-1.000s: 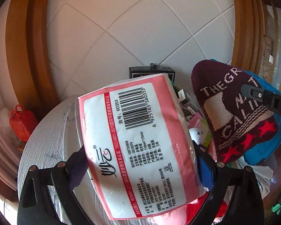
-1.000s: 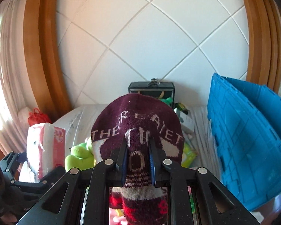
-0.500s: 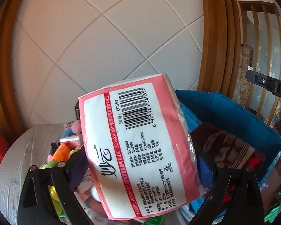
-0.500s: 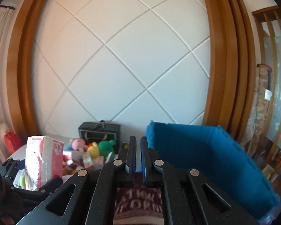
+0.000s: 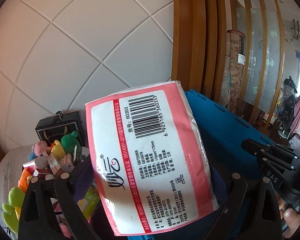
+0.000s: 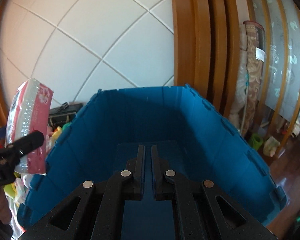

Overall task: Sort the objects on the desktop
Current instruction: 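Carry the tissue pack and beanie to the blue crate and release both, then return both tools to the pile and reach toward the yellow toy and wipes packet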

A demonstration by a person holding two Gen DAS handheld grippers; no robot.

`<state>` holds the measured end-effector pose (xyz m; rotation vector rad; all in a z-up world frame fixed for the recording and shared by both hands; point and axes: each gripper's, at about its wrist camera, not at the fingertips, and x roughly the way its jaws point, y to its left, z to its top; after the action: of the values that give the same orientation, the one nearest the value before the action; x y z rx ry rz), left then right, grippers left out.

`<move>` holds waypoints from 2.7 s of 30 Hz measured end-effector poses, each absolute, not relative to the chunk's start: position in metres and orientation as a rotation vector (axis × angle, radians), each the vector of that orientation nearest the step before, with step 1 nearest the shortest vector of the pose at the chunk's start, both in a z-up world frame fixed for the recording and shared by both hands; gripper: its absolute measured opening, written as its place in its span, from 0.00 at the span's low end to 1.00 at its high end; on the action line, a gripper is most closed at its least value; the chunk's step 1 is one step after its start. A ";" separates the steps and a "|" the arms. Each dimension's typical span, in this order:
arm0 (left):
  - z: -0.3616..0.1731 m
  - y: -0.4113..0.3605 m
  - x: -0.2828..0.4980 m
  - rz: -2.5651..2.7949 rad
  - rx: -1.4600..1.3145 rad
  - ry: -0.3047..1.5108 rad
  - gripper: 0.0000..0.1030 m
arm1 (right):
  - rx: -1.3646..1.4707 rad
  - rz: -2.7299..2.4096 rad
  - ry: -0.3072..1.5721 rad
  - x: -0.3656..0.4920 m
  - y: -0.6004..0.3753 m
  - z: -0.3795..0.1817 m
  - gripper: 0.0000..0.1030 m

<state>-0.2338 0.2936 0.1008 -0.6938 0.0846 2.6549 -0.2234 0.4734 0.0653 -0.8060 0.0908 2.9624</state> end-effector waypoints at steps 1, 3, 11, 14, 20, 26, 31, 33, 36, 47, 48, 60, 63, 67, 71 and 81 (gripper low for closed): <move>0.100 0.300 -0.233 2.642 -0.697 0.084 0.95 | -0.814 2.955 0.102 -0.221 0.480 0.063 0.06; 0.100 0.314 -0.230 2.649 -0.665 0.110 0.95 | -0.831 2.940 0.111 -0.221 0.487 0.056 0.06; 0.102 0.341 -0.217 2.681 -0.611 0.198 0.99 | -0.818 2.934 0.066 -0.206 0.493 0.058 0.57; 0.101 0.337 -0.211 2.695 -0.616 0.189 0.99 | -0.805 2.941 0.039 -0.201 0.490 0.058 0.79; 0.096 0.298 -0.185 2.790 -0.583 0.171 0.99 | -0.750 3.011 0.013 -0.186 0.468 0.065 1.00; 0.066 0.218 -0.163 2.978 -0.661 0.128 0.99 | -0.682 3.222 0.026 -0.163 0.420 0.065 1.00; 0.029 0.139 -0.144 3.113 -0.800 0.056 0.99 | -0.622 3.432 -0.003 -0.153 0.362 0.061 1.00; 0.012 0.107 -0.135 3.172 -0.868 0.015 0.99 | -0.600 3.498 -0.048 -0.149 0.337 0.060 1.00; -0.015 0.063 -0.123 3.219 -1.008 -0.065 0.99 | -0.583 3.576 -0.129 -0.144 0.299 0.056 1.00; -0.114 -0.034 -0.090 3.180 -1.500 -0.229 0.99 | -1.027 3.653 -0.262 -0.154 0.192 -0.008 1.00; -0.121 -0.040 -0.087 3.169 -1.533 -0.234 0.99 | -1.100 3.634 -0.271 -0.155 0.184 -0.019 1.00; -0.149 -0.057 -0.104 3.038 -1.595 -0.245 0.99 | -1.490 3.388 -0.375 -0.176 0.151 -0.088 1.00; -0.154 -0.053 -0.114 3.013 -1.591 -0.224 0.99 | -1.550 3.353 -0.401 -0.180 0.147 -0.099 1.00; -0.155 -0.050 -0.126 3.001 -1.576 -0.168 0.99 | -1.641 3.316 -0.414 -0.191 0.134 -0.116 1.00; -0.157 -0.057 -0.136 2.992 -1.574 -0.165 0.97 | -1.733 3.308 -0.410 -0.202 0.115 -0.131 1.00; -0.153 -0.076 -0.173 2.985 -1.523 -0.186 0.95 | -1.878 3.231 -0.495 -0.231 0.062 -0.169 0.84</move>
<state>-0.1733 -0.0763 -0.1534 -1.5230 -0.1857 2.9852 -0.2310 0.0625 -0.1690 -1.8776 -0.4954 3.2314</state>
